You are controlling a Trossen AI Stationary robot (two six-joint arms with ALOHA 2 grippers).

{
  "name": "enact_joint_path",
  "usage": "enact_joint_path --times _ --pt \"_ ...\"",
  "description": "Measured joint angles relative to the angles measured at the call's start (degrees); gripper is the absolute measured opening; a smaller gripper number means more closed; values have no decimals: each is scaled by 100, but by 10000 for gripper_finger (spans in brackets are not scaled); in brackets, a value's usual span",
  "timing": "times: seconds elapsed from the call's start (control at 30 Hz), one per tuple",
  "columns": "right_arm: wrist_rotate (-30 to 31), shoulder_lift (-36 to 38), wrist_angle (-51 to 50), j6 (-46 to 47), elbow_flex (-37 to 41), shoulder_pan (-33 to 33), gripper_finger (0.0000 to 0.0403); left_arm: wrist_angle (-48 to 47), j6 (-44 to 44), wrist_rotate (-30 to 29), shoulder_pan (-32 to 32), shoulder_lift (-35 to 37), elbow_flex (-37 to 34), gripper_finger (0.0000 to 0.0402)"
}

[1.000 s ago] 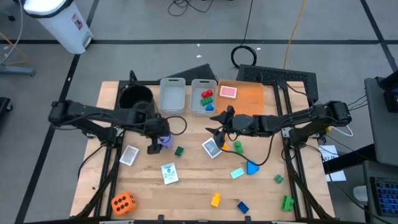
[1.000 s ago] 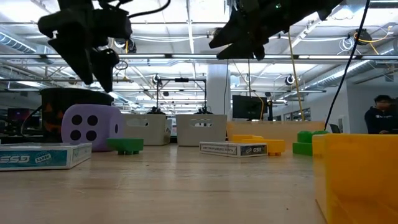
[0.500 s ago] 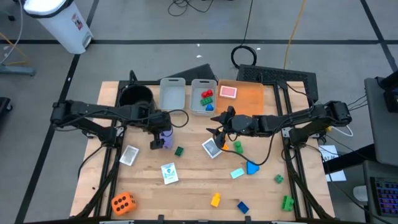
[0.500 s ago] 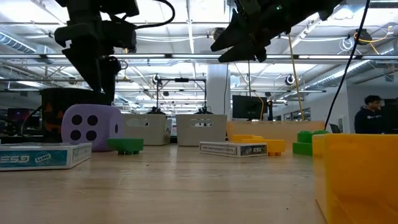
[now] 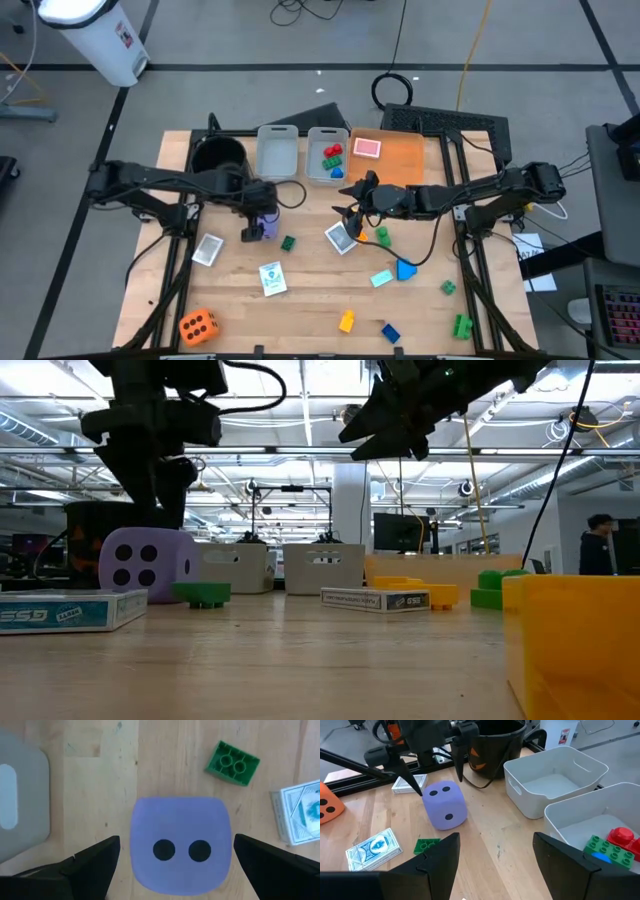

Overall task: Pick & Place Toys
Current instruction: Put the purple dice into the left gray bin

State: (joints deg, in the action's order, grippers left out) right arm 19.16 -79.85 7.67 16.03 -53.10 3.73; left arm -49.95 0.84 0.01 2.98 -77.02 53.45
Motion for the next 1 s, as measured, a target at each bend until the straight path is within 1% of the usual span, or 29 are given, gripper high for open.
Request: enact_joint_path --times 0.17,0.3,0.77,1.0 --pt "-2 0 -94 54 0 1 242 47 26 40 0 -277 10 397" --pt "-2 0 -140 129 0 0 242 109 27 181 -2 -398 22 397" --pt "-2 0 -235 131 2 0 242 161 11 422 23 -380 6 397" --pt "0 0 -235 129 2 1 242 34 26 465 60 -371 4 397"
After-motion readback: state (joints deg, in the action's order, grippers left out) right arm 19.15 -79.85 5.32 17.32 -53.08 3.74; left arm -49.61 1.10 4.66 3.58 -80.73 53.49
